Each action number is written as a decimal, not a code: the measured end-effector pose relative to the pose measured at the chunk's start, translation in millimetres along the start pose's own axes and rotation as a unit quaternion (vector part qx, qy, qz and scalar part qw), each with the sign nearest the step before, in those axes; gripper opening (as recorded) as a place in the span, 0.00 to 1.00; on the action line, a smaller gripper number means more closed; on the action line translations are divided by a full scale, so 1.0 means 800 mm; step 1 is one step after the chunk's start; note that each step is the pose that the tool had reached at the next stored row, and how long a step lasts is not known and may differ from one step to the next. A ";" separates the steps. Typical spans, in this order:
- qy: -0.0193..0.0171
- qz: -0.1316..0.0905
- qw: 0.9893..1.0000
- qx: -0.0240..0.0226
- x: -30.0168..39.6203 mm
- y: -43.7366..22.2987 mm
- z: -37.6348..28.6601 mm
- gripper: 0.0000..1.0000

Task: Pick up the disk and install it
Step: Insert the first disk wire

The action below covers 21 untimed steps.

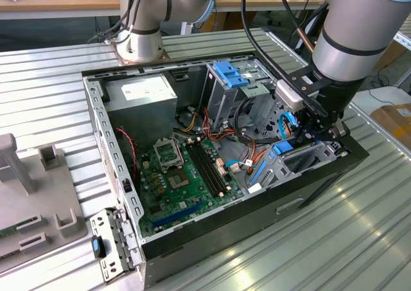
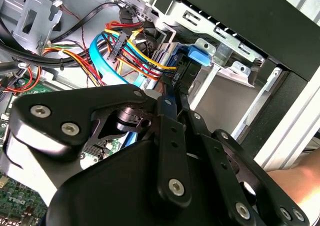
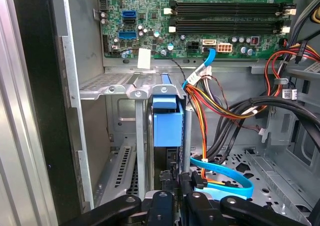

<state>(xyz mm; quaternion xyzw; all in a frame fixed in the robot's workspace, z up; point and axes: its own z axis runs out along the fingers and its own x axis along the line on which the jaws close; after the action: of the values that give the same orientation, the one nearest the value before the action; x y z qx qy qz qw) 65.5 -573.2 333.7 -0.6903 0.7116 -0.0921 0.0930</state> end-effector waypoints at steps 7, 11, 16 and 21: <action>0.000 0.000 1.000 0.000 -0.0001 -0.0003 -0.0011 0.24; 0.000 0.000 1.000 0.000 -0.0001 -0.0056 -0.0209 0.24; 0.000 0.000 1.000 0.000 -0.0003 -0.0122 -0.0453 0.24; 0.000 0.000 1.000 0.000 -0.0004 -0.0172 -0.0641 0.24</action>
<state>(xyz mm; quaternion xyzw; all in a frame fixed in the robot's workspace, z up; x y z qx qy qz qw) 65.5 -573.1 386.7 -0.6903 0.7116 -0.0921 0.0930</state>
